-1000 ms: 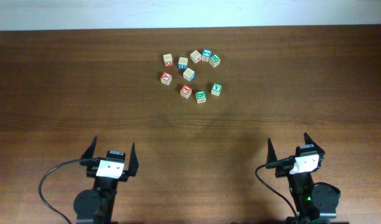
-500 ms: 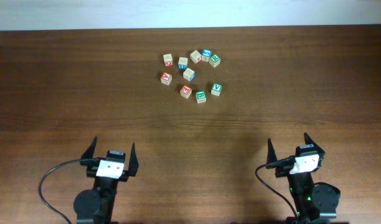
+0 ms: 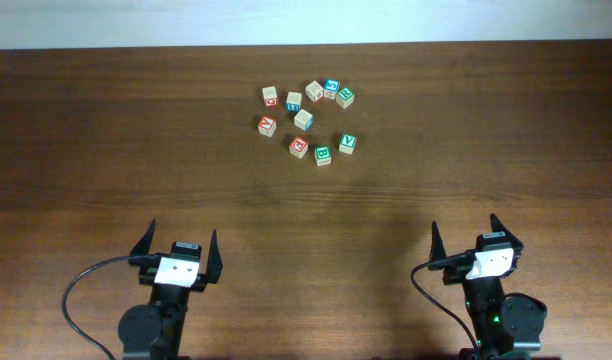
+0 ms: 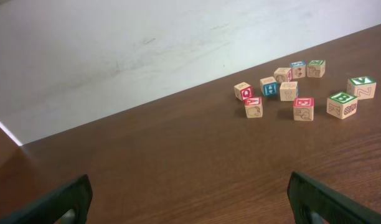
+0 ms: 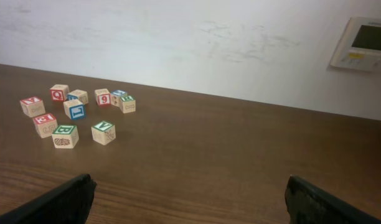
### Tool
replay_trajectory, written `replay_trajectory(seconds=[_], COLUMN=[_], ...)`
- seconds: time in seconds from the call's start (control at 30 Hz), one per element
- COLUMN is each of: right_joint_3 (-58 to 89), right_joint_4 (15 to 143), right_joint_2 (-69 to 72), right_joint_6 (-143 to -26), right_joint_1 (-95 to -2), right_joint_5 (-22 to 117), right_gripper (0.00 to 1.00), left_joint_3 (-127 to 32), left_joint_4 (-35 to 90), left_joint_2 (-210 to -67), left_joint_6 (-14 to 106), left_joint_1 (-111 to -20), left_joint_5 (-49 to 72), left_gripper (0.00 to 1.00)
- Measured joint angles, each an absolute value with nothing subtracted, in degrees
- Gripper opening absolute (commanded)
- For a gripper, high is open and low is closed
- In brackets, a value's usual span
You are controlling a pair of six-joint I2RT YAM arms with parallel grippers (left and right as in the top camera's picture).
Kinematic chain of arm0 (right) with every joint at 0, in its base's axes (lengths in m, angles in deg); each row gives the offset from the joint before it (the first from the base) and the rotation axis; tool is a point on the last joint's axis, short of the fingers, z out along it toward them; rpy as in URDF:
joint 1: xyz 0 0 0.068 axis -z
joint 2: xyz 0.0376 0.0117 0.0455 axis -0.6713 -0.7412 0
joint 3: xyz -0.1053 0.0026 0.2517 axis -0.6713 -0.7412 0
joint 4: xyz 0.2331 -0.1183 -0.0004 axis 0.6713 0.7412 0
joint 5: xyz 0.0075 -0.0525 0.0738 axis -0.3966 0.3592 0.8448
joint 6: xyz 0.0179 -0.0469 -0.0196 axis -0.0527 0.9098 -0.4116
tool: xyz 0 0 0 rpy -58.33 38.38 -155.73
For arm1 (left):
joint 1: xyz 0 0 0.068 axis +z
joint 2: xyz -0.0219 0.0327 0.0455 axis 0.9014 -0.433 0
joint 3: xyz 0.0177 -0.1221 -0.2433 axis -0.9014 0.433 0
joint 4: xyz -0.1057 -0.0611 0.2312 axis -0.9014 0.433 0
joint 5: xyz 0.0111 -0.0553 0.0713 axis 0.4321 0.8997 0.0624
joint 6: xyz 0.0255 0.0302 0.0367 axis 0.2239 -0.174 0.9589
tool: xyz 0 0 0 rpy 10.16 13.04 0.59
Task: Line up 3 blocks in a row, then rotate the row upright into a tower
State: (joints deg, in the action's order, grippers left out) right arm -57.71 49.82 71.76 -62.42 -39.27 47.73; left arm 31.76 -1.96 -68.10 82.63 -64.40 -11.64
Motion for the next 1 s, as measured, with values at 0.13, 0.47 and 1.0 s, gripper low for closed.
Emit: replay_trajectory(seconds=[0.13,0.47,1.0], right_joint_3=[-57.71,-57.71,-47.97], right_joint_4=[49.82,48.88,51.90], right_joint_2=[71.76,71.76,68.25], right_joint_6=[-62.40,-62.42,-62.42], right_joint_1=[-39.27,-39.27,-39.27], right_joint_5=[47.31,47.31,47.81], right_gripper=[0.98,0.98,0.98], left_joint_3=[31.76,31.76,26.58], left_joint_4=[-1.96,-2.10,-2.10], left_joint_2=[-68.10,-68.10,-72.84], left_joint_6=[82.63,82.63,82.63], left_joint_1=[-64.40,-64.40,-64.40], left_joint_5=[-11.64,-10.75,-9.17], left_gripper=[0.99,0.99,0.99])
